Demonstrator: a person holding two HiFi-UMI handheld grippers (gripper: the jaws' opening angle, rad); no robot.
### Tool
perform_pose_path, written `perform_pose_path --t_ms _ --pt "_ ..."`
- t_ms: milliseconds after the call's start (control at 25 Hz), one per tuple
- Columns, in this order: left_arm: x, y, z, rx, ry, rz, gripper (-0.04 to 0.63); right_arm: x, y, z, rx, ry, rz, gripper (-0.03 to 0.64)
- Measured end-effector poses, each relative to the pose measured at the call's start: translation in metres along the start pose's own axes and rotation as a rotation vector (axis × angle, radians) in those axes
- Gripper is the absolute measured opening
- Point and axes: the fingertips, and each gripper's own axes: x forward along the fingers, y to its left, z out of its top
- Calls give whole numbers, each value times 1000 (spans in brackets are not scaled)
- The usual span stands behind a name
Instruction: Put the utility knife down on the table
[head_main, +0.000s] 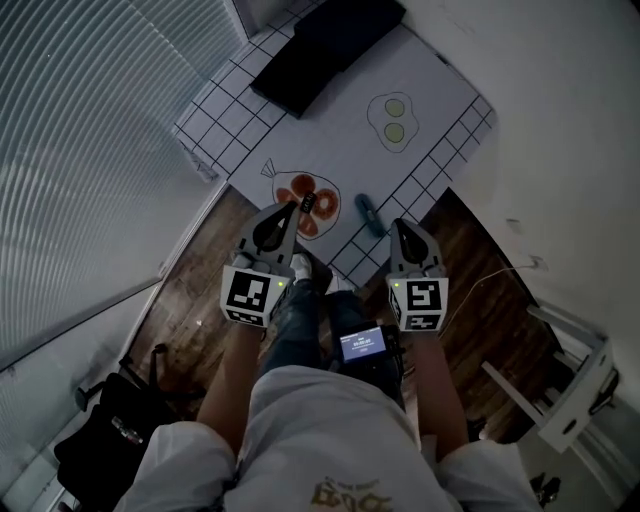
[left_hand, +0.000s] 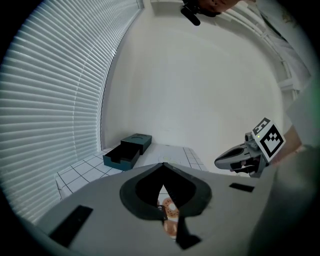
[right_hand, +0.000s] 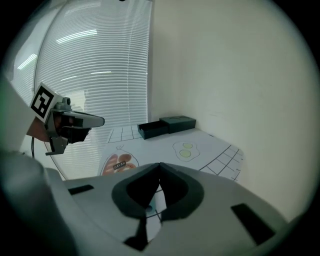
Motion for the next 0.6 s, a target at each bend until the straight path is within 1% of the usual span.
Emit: perform_pose_path --t_ms 400,600 --pt "-26 -9 53 51 -78 22 8 -43 -12 49 51 -125 -40 8" --pt "-45 -5 64 58 -101 66 8 -66 -15 71 70 -186 -53 8"
